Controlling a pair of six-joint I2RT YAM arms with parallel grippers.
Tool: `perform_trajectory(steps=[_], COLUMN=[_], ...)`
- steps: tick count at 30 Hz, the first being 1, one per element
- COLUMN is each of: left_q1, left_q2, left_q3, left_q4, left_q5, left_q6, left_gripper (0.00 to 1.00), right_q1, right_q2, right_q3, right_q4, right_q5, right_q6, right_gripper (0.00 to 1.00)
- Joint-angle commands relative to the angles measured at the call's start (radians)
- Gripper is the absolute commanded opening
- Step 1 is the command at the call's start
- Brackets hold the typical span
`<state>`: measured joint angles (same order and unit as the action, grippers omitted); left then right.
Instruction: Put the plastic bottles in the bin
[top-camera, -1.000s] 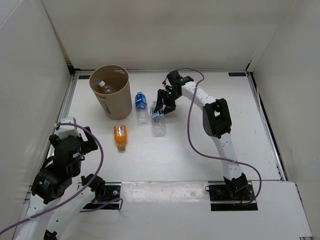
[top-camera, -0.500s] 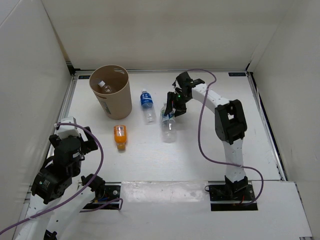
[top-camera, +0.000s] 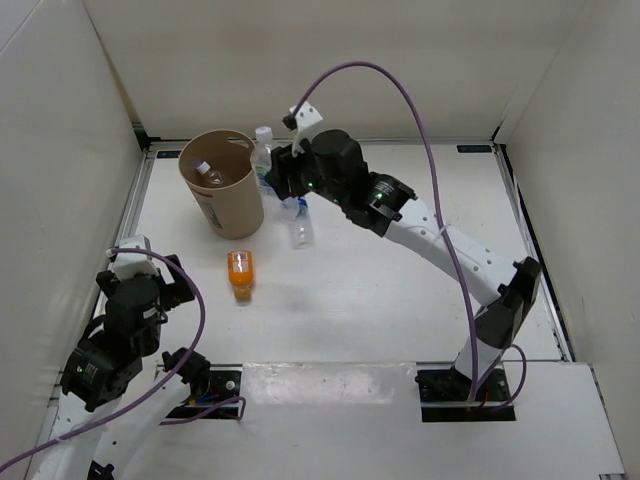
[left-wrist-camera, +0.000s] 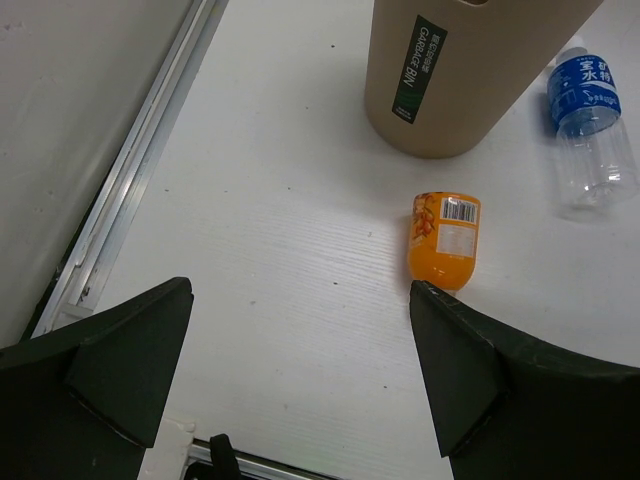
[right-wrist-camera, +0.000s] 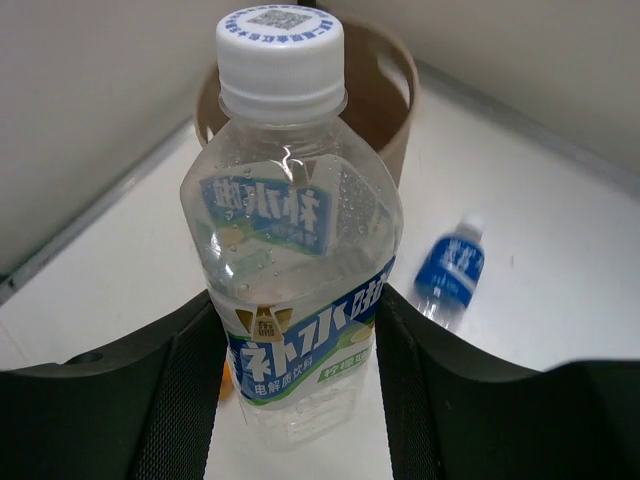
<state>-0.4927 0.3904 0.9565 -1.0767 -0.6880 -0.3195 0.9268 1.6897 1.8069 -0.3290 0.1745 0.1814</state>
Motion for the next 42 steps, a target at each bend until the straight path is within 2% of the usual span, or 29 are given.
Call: perform_trajectory(steps=[1, 6, 7, 13, 16, 20, 22, 25, 29, 31, 32, 34, 37, 39, 40, 41, 42], left_q1=[0.002, 0.003, 0.003, 0.0, 0.003, 0.002, 0.0, 0.003, 0.003, 0.002, 0.003, 0.003, 0.002, 0.002, 0.002, 0.005, 0.003], left_q2=[-0.004, -0.01, -0.015, -0.025, -0.036, -0.045, -0.05, -0.05, -0.053, -0.05, -0.05, -0.045, -0.033, -0.025, -0.022, -0.012, -0.009], left_q3=[0.008, 0.005, 0.007, 0.002, 0.001, -0.004, -0.005, -0.005, -0.005, -0.002, -0.004, -0.004, -0.004, -0.004, -0.005, -0.007, -0.007], left_q4=[-0.002, -0.002, 0.001, 0.011, 0.012, 0.02, 0.021, 0.023, 0.023, 0.014, 0.015, 0.012, 0.012, 0.012, 0.015, 0.017, 0.02], left_q5=[-0.005, -0.004, -0.002, -0.004, -0.004, -0.008, -0.007, -0.004, -0.011, -0.028, -0.033, -0.035, -0.027, -0.024, -0.013, -0.008, -0.002], left_q6=[-0.001, -0.003, 0.0, 0.007, 0.011, 0.013, 0.014, 0.016, 0.017, 0.013, 0.007, 0.005, 0.007, 0.007, 0.01, 0.011, 0.011], left_gripper=[1.0, 1.0, 1.0, 1.0, 1.0, 1.0, 1.0, 1.0, 1.0, 1.0, 1.0, 1.0, 1.0, 1.0, 1.0, 1.0, 1.0], right_q1=[0.041, 0.09, 0.107, 0.113, 0.092, 0.041, 0.017, 0.007, 0.001, 0.003, 0.003, -0.005, -0.013, -0.006, -0.003, -0.005, -0.008], right_q2=[0.071, 0.235, 0.258, 0.499, 0.611, 0.65, 0.65, 0.677, 0.682, 0.654, 0.651, 0.628, 0.566, 0.487, 0.455, 0.355, 0.32], right_q3=[0.106, 0.31, 0.395, 0.606, 0.756, 0.743, 0.704, 0.696, 0.729, 0.709, 0.71, 0.729, 0.698, 0.622, 0.501, 0.456, 0.416], right_q4=[0.177, 0.28, 0.291, 0.482, 0.484, 0.496, 0.495, 0.504, 0.452, 0.443, 0.414, 0.36, 0.266, 0.248, 0.251, 0.264, 0.266], right_q5=[0.158, 0.164, 0.174, 0.177, 0.152, 0.085, 0.069, 0.063, 0.048, 0.04, 0.042, 0.017, -0.01, 0.05, 0.072, 0.101, 0.12], right_q6=[-0.123, -0.223, -0.252, -0.329, -0.316, -0.191, -0.142, -0.132, -0.125, -0.117, -0.112, -0.1, -0.094, -0.103, -0.102, -0.099, -0.091], right_gripper=[0.0, 0.0, 0.0, 0.0, 0.0, 0.02, 0.07, 0.2, 0.59, 0.7, 0.81, 0.9, 0.9, 0.9, 0.9, 0.9, 0.9])
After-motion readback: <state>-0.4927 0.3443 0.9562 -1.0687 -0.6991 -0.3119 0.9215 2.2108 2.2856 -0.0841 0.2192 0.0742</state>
